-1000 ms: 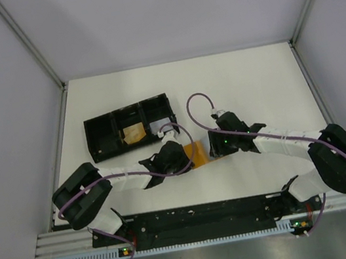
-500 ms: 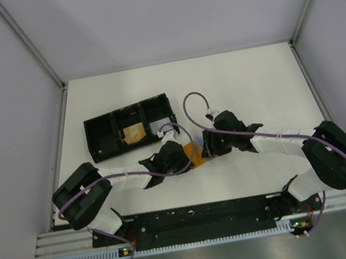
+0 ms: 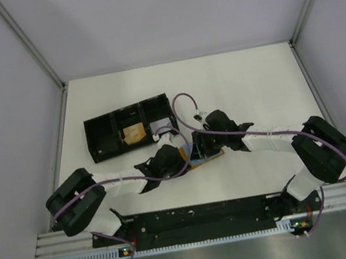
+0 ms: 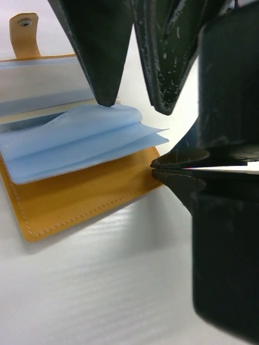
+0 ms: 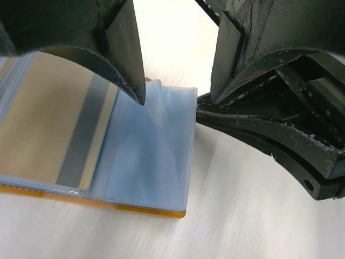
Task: Take the credit cards out of the card holder
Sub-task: Remove the credit card from the card holder.
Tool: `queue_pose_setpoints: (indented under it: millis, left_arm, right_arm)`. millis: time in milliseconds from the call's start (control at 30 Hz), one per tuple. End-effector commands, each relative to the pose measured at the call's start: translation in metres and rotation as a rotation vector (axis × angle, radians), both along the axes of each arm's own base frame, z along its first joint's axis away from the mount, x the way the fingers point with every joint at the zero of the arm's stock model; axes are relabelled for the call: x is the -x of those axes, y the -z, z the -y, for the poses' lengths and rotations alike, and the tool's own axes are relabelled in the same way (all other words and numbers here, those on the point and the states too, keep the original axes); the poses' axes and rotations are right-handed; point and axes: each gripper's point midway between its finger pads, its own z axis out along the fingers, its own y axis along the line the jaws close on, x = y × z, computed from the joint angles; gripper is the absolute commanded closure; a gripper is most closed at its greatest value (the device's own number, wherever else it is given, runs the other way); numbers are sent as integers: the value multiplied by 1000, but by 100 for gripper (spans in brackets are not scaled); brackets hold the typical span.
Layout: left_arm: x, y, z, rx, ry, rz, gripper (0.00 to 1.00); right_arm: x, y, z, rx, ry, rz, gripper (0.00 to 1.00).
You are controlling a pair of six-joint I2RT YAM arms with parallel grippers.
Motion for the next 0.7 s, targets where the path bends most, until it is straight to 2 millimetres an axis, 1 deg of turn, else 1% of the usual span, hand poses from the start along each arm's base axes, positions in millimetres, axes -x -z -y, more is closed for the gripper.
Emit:
queue_pose_setpoints:
  millis: [0,133,167,267,333,400,500,600,633,667]
  left_arm:
    - [-2,-16,-15,43,-67,53,100]
    - [2,-30,-30,95,-125,92,100]
    - [4,-30,-35,102,-140,99,100]
    - [6,-38,-48,135,-187,130,100]
    - [5,-48,-53,167,-207,159,100]
    - [6,-53,-54,186,-208,173,100]
    - [5,-68,-51,221,-192,204,100]
    - [3,-82,-43,244,-163,229,100]
    - [2,-87,-41,251,-155,238,100]
    - [1,-92,-38,260,-144,248,100]
  right_arm:
    - [-6,-24,-27,-65,-65,60,48]
    - [-4,-32,-36,-75,-98,69,48]
    - [-3,-34,-39,-78,-114,74,48]
    - [3,-32,-47,-64,-142,52,48]
    - [7,-30,-54,-63,-158,43,48]
    - [8,-31,-56,-63,-164,43,48]
    - [4,-39,-52,-43,-160,70,49]
    - [1,-57,-44,-20,-158,120,49]
    - [1,-67,-42,-25,-158,148,48]
    - [0,-73,-40,-23,-150,164,48]
